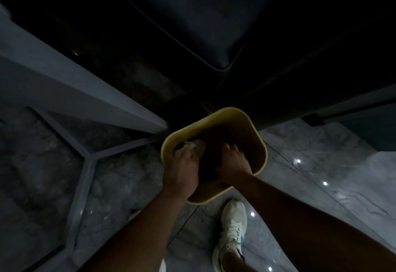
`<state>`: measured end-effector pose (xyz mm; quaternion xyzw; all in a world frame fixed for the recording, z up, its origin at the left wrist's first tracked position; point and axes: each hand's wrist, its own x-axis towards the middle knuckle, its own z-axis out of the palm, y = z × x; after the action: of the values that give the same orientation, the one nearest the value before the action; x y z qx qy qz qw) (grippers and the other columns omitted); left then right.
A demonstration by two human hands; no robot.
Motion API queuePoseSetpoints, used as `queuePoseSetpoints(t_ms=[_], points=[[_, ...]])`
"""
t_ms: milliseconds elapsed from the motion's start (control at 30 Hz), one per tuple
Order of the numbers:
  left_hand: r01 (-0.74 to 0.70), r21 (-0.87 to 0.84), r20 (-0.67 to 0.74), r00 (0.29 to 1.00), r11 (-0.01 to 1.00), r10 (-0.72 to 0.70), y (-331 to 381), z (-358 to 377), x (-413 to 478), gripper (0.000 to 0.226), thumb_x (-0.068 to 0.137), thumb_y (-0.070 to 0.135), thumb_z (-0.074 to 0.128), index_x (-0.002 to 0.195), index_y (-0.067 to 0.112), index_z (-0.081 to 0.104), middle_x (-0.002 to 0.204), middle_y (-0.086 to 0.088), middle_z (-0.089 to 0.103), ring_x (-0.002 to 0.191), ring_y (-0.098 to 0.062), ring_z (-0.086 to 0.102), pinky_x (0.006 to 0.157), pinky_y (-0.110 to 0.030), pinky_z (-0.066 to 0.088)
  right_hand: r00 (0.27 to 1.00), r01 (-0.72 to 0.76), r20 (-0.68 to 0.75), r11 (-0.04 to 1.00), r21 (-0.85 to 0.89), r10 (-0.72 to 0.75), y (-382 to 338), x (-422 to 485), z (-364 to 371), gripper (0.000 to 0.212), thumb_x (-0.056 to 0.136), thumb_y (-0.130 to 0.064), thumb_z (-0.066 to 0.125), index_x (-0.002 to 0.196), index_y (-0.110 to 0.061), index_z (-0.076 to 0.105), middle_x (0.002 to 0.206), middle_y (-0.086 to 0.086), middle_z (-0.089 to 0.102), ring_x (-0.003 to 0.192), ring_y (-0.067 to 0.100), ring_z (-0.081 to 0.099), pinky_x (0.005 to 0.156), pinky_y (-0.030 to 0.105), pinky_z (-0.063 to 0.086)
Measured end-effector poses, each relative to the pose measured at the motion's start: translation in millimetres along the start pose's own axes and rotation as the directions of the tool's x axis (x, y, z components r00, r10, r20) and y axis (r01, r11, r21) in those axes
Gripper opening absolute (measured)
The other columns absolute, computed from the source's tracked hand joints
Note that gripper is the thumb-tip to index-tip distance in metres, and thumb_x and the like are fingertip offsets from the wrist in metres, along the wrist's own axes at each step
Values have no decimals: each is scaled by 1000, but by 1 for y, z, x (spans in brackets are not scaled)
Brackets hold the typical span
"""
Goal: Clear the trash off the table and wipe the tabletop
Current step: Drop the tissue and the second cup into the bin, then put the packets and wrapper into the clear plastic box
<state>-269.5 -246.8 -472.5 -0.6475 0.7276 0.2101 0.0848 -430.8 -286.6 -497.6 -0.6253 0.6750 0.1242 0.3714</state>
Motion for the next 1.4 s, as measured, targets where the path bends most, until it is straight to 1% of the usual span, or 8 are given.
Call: queuePoseSetpoints(t_ms=[67, 267, 400, 567, 767, 933, 1100, 1400], points=[[0, -26, 15, 1000, 1000, 1, 4, -16, -12, 56, 89, 25, 52, 144, 21, 44, 141, -7, 50, 123, -31, 47, 103, -45, 40, 1000, 9, 4, 1000, -8, -9, -5, -14, -12, 76, 82, -26, 73, 146, -24, 32, 145, 8, 42, 129, 31, 45, 103, 45, 44], [15, 67, 197, 980, 998, -28, 17, -71, -55, 31, 86, 36, 51, 111, 18, 58, 118, -9, 56, 106, -31, 54, 85, -42, 43, 999, 21, 29, 1000, 2, -21, -24, -76, -54, 64, 85, -34, 69, 141, -23, 41, 136, 7, 49, 121, 28, 49, 95, 42, 48], [66, 22, 278, 958, 998, -69, 29, -113, -101, 34, 90, 38, 51, 117, 18, 55, 121, -10, 56, 106, -32, 56, 85, -42, 44, 994, 48, 99, 998, -44, -43, -39, -137, -87, 50, 88, -35, 63, 134, -21, 48, 132, 9, 53, 118, 28, 51, 92, 42, 51], [153, -39, 338, 932, 987, -131, 53, -178, -188, 40, 91, 39, 48, 124, 18, 55, 128, -10, 54, 115, -30, 53, 92, -44, 42, 969, 49, 245, 996, -78, -28, -59, -244, -126, 56, 89, -38, 60, 140, -22, 47, 135, 9, 55, 120, 28, 53, 94, 40, 50], [265, -101, 299, 927, 959, -224, 64, -250, -281, 41, 86, 44, 53, 115, 17, 60, 119, -10, 60, 108, -29, 58, 84, -39, 49, 939, 159, 323, 982, -97, -120, -87, -342, -170, 37, 83, -41, 57, 118, -27, 58, 117, 3, 63, 100, 20, 60, 81, 34, 53], [432, -190, 237, 892, 881, -386, 66, -284, -330, 41, 85, 42, 51, 116, 17, 59, 122, -10, 60, 111, -30, 57, 93, -40, 46, 913, 288, 343, 945, -154, -222, -113, -372, -197, 46, 81, -45, 56, 123, -25, 57, 125, 4, 63, 111, 25, 62, 86, 37, 52], [584, -228, 210, 811, 779, -546, 59, -304, -360, 43, 88, 44, 48, 121, 18, 54, 124, -11, 58, 112, -31, 57, 89, -40, 47, 877, 408, 366, 886, -221, -312, -143, -384, -210, 48, 80, -51, 57, 122, -28, 56, 123, 3, 64, 110, 25, 63, 80, 35, 49], [655, -357, 96, 735, 666, -671, -7, -336, -410, 41, 89, 40, 45, 122, 16, 53, 127, -12, 57, 114, -32, 57, 90, -40, 48, 792, 605, 354, 714, -353, -497, -246, -406, -205, 38, 82, -48, 57, 109, -21, 57, 113, 8, 66, 103, 28, 64, 72, 33, 47]])
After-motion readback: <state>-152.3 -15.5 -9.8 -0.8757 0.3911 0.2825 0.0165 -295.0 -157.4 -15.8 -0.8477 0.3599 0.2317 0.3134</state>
